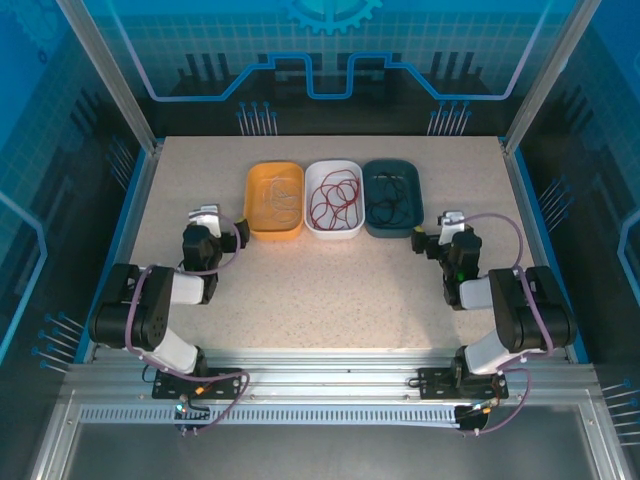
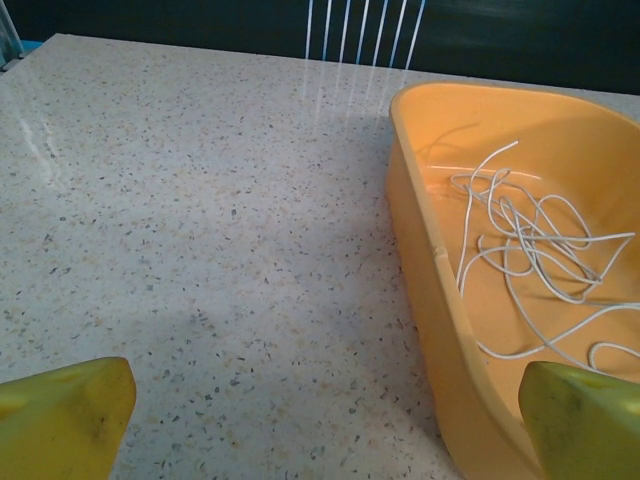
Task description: Untangle the cables
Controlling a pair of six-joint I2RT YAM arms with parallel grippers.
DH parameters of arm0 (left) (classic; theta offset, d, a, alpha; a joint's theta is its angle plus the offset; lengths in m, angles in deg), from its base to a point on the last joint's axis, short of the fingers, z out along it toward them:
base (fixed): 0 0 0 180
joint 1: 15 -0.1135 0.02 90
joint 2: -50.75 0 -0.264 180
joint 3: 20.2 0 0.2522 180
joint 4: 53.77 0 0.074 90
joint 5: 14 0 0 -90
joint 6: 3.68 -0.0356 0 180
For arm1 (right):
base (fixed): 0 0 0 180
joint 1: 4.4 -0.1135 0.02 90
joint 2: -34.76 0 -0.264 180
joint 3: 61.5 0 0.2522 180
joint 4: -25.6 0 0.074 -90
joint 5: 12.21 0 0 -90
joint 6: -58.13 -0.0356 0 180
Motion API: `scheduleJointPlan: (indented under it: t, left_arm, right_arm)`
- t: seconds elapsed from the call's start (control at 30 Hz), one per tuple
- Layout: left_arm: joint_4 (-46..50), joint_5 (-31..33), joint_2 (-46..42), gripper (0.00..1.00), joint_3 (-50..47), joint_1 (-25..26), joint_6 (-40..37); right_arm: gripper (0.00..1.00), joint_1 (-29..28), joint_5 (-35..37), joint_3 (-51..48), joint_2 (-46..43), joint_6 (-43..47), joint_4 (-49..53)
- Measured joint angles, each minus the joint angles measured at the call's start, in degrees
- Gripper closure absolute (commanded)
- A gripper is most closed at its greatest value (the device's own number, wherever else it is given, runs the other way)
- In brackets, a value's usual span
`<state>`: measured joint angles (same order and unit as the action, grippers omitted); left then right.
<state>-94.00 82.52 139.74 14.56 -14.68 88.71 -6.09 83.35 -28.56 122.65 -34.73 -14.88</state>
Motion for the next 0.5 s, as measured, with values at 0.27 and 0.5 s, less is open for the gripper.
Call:
scheduleJointPlan:
  t: [0.27, 0.5]
  left_arm:
    - [1.2, -2.0, 0.0, 0.01, 0.1, 0.0, -1.1]
    - [1.3, -2.6, 0.0, 0.01, 0.1, 0.0, -1.3]
  right_arm:
    - [0.0, 0.2, -4.6, 1.6, 0.0, 0.2, 0.7]
    - [0.0, 0.3, -5.2, 1.6, 0.0, 0.3, 0.8]
